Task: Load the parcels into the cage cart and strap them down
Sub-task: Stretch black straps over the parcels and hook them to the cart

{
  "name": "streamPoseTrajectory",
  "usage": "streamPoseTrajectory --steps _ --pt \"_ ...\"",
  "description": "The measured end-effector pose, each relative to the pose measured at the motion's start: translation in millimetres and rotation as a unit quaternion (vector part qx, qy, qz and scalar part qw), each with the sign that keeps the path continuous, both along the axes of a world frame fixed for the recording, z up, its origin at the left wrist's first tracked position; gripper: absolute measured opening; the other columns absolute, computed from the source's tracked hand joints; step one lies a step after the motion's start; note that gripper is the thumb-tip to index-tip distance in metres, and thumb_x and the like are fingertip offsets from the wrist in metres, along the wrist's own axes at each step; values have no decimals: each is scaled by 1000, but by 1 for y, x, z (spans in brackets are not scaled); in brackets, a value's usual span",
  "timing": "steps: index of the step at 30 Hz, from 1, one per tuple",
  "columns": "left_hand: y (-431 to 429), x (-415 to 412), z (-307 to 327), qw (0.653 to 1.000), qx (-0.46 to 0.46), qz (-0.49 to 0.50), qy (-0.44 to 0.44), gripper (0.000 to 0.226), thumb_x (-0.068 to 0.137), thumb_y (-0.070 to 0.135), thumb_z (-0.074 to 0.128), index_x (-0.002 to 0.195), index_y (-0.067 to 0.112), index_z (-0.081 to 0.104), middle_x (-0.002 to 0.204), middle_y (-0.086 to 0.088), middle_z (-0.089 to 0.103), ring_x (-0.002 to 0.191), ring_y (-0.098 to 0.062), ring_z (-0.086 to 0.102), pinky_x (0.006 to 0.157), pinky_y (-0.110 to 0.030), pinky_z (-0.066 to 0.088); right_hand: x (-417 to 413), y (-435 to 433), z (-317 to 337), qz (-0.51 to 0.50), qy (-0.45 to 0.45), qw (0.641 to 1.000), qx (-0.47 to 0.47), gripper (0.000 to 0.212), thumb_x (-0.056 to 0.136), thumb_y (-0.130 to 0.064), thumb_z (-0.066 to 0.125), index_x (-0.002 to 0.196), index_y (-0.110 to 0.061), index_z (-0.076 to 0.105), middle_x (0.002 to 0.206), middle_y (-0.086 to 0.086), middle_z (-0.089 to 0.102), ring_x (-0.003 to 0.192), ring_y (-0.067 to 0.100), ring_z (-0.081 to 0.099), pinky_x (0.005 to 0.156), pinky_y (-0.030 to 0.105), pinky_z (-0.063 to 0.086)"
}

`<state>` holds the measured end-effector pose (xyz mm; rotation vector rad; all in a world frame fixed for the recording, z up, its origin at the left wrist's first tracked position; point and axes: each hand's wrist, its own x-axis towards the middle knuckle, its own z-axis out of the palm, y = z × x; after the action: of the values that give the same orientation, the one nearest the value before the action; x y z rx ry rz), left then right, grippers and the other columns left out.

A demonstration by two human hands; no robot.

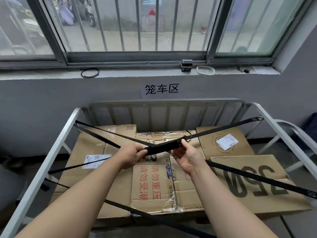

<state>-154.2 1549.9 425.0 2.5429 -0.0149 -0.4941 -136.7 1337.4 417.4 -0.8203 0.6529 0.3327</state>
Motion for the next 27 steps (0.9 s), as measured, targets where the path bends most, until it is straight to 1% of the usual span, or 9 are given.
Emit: streamPoseTrajectory --steps 2,5,9,11,15,17,20,24,27 --pt "-3 10 1 1000 -17 -13 4 28 100 36 46 76 28 60 78 5 63 81 -19 57 80 -33 47 8 -10 -7 -51 20 997 -56 16 95 -20 57 97 -4 60 85 13 64 71 22 61 60 29 51" --pt "-22 29 -1 999 -9 -53 -1 22 100 36 46 90 26 63 92 3 67 90 -19 61 86 -36 50 18 -37 -8 -130 39 983 -122 27 91 -21 63 111 -4 59 97 15 67 73 22 64 52 27 52" --pt "-58 58 -3 995 8 -91 -36 22 99 36 47 108 26 63 104 4 66 97 -19 59 87 -36 49 33 -88 3 -193 15 963 -188 9 91 -17 63 94 -9 61 94 11 67 68 18 63 55 27 49" --pt "-73 78 -4 994 23 -95 -50 26 99 35 48 118 24 63 112 2 66 104 -22 59 91 -37 47 44 -115 5 -207 -5 956 -206 14 91 -16 63 102 -8 61 97 11 67 68 16 63 56 26 49" --pt "-105 126 -13 993 43 -93 -52 28 98 36 50 121 25 61 116 -1 67 108 -24 59 93 -36 47 83 -156 -3 -218 -6 945 -243 21 89 -15 66 107 -7 59 97 12 66 72 17 65 62 26 53" --pt "-124 149 -20 994 50 -87 -49 30 98 37 50 123 24 60 118 -1 67 109 -24 59 93 -35 46 110 -174 -11 -207 -11 945 -255 10 88 -14 65 92 -7 60 90 13 64 69 19 62 61 28 50" --pt "-150 184 -31 994 69 -71 -44 31 99 39 48 124 26 59 121 2 65 113 -23 57 95 -34 45 155 -198 -24 -176 -10 951 -253 21 91 -11 61 72 -10 53 71 10 59 56 17 55 52 26 43" --pt "-185 229 -51 995 75 -43 -40 31 99 40 47 124 28 60 122 5 65 115 -21 57 96 -33 44 213 -234 -49 -147 19 958 -246 17 91 -15 61 75 -9 57 78 11 63 61 19 58 55 28 45" --pt "-208 259 -68 997 72 -24 -34 28 98 41 47 120 31 62 114 9 68 110 -18 59 95 -32 45 254 -262 -73 -144 33 961 -234 11 91 -13 61 93 -2 61 93 16 66 68 22 61 54 28 48"
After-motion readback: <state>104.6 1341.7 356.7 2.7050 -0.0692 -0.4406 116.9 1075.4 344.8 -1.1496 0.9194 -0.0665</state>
